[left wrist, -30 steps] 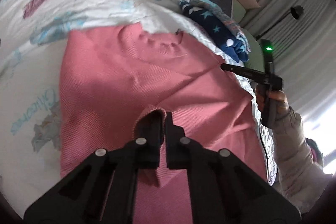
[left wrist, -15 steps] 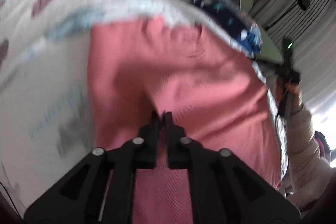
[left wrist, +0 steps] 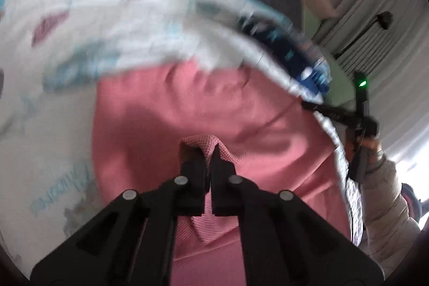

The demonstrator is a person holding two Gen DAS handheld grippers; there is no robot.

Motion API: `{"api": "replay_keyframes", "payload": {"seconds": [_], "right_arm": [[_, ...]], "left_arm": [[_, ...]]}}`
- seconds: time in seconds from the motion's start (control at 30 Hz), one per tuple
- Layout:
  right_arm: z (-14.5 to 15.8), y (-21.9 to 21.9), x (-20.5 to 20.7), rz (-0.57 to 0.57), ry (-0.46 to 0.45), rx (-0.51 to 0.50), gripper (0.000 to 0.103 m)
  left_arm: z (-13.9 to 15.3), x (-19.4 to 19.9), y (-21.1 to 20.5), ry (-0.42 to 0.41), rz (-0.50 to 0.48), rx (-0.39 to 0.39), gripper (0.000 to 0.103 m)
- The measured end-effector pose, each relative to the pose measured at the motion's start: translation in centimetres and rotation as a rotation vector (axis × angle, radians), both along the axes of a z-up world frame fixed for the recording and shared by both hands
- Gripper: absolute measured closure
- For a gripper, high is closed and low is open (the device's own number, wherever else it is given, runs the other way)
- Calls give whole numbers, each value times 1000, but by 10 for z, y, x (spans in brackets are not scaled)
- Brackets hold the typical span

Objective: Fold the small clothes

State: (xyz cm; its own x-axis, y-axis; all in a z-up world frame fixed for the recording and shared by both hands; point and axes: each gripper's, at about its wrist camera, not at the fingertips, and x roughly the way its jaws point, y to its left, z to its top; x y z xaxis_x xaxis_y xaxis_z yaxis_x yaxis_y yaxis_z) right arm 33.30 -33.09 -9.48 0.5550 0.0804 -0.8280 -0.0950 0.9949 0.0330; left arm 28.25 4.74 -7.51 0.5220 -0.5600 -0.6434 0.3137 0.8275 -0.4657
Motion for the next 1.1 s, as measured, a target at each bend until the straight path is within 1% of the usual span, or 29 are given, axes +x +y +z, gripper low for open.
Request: {"api": "replay_keyframes", "payload": {"seconds": [0.03,0.07,0.1,0.13,0.2,0.23,0.27,0.3,0.33,0.37,0.4,0.43,0.5,0.53,0.6,0.63,0.67,0.7,0.73,0.77,0.8,0.83,0.87,0.9,0.93,0.97,1.0,1.03,1.1], "right_arm": [[5,-6,-2,-18,-31,35,100],[12,-18,-1,-60,-62,99,100],[14,-28,0,-94,-67,127,100],[14,-37,3,-123,-63,144,100],[8,-48,6,-150,-46,169,98],[3,-50,4,-145,-34,162,97],[2,-51,1,-150,-14,151,92],[1,-53,-4,-161,-5,149,89],[5,-54,-13,-165,-12,163,88],[11,-53,-26,-147,-37,178,87],[17,-49,-37,-121,-56,176,86],[25,-40,-52,-75,-77,154,85],[36,-18,-74,25,-99,102,81],[40,0,-86,90,-105,71,77],[42,29,-100,177,-106,20,67],[41,49,-106,223,-114,-26,64],[38,61,-112,250,-128,-68,57],[35,73,-114,268,-140,-111,54],[28,89,-116,284,-157,-192,51],[22,95,-112,283,-161,-241,51],[16,99,-113,281,-160,-279,51],[8,103,-110,281,-154,-335,51],[3,100,-106,271,-149,-378,51],[-2,95,-103,251,-142,-415,51],[-8,83,-98,209,-136,-453,51],[-12,74,-94,172,-130,-471,51],[-16,57,-89,109,-107,-475,49],[-18,42,-86,58,-82,-452,48],[-15,13,-92,-10,-52,-304,39]], "left_arm": [[9,-2,2,-38,-13,-35,100],[19,-2,4,-70,-28,-51,100],[21,0,6,-78,-12,-32,99],[20,5,7,-74,16,9,98],[4,17,11,5,57,58,96],[-6,21,15,57,80,82,91],[-18,21,22,115,126,110,82],[-22,18,28,133,156,106,78],[-26,11,35,138,177,89,71],[-27,0,40,133,181,63,67],[-26,-9,41,125,170,47,67],[-25,-20,40,112,144,40,65],[-24,-28,32,103,97,53,60],[-25,-29,25,103,73,70,53],[-28,-22,16,119,65,87,50],[-31,-17,11,135,72,79,50],[-31,-11,8,143,77,46,50],[-32,-5,7,141,80,15,50],[-33,3,5,139,86,-24,60],[-34,7,4,146,89,-49,98],[-35,13,5,188,85,-96,98],[-26,12,9,191,85,-158,98],[-11,4,12,145,74,-171,98],[4,-4,14,96,61,-148,97],[20,-15,18,50,50,-100,97],[24,-21,22,40,49,-81,97],[25,-27,29,47,53,-65,97],[18,-32,37,73,56,-53,97],[-2,-36,46,124,54,-50,97]]}}
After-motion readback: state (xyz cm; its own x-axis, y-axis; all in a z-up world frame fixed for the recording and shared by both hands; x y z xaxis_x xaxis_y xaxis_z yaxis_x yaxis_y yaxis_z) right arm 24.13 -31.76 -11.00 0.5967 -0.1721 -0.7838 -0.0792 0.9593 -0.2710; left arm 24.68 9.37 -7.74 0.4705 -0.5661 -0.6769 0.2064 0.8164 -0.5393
